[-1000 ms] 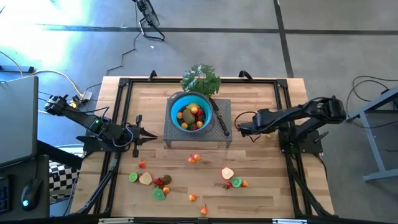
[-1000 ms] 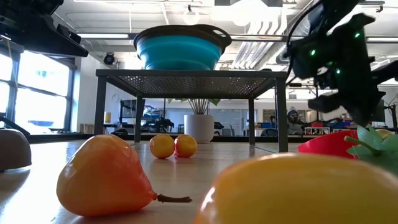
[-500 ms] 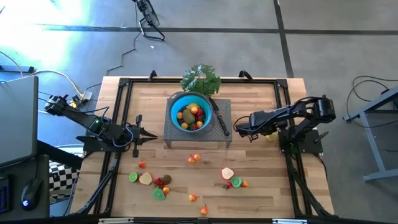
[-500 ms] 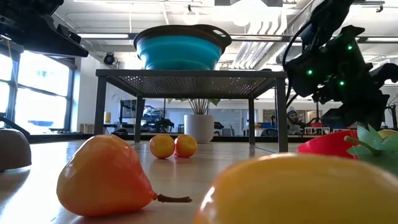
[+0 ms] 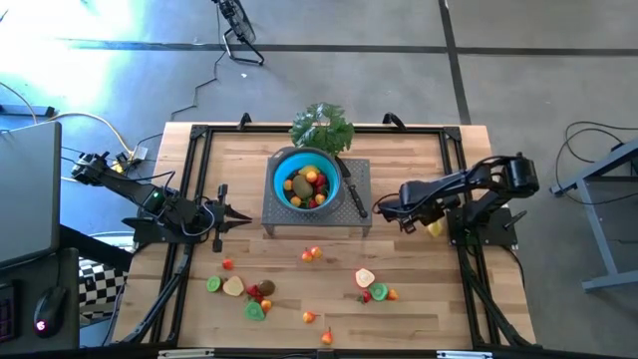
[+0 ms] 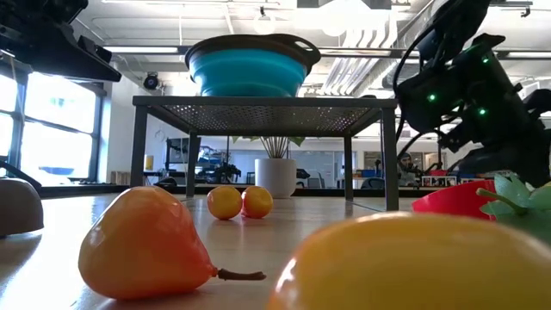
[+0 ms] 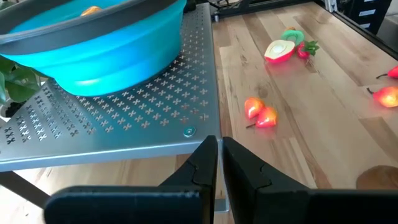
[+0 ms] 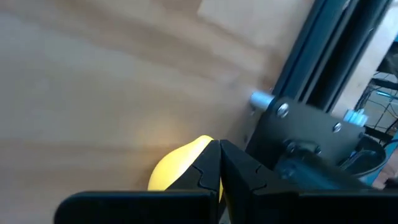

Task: Pick & Place Fruit
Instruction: Put the lemon into the blue strainer bowl on the shelf

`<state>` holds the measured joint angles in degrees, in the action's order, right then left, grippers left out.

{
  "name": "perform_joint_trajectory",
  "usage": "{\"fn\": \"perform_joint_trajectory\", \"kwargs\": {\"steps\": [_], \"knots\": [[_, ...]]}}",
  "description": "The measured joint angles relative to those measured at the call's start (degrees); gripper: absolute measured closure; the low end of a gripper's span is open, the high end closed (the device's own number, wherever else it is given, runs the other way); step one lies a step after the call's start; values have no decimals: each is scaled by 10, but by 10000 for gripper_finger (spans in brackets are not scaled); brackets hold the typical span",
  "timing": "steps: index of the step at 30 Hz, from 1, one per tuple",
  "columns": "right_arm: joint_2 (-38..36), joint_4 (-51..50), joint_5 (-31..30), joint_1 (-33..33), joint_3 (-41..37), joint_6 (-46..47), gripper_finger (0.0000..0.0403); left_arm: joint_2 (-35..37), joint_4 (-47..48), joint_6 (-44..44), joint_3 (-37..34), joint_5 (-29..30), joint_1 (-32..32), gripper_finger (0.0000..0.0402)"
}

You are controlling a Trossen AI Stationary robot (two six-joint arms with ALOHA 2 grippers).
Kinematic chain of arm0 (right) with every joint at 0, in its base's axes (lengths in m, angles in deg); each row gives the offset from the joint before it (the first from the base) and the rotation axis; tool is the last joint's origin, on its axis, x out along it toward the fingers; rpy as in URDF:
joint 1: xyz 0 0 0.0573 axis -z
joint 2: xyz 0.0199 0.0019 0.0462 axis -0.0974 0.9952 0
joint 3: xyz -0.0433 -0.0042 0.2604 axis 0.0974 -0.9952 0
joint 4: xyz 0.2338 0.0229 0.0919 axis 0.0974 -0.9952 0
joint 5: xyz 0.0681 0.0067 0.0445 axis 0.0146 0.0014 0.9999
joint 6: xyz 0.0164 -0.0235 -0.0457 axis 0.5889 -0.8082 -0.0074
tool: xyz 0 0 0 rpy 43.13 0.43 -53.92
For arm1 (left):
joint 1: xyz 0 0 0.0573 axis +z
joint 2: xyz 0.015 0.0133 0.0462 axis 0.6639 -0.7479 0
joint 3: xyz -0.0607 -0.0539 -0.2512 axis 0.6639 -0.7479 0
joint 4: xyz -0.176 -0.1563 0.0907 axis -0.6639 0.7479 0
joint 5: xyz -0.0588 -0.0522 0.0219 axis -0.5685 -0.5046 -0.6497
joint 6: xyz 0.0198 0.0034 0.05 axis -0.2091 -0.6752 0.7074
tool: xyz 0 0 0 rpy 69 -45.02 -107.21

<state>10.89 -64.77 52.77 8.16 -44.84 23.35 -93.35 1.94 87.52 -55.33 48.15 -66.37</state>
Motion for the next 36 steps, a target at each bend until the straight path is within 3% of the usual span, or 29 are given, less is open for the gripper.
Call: {"fn": "perform_joint_trajectory", "kwargs": {"steps": [9,19,36], "knots": [[0,2,91,-68,0,10,400,0,0,0,0,-1,0,380],[0,10,162,-164,0,102,400,0,0,0,0,-1,0,380],[0,133,249,-287,0,269,400,0,0,0,0,-1,0,380]]}}
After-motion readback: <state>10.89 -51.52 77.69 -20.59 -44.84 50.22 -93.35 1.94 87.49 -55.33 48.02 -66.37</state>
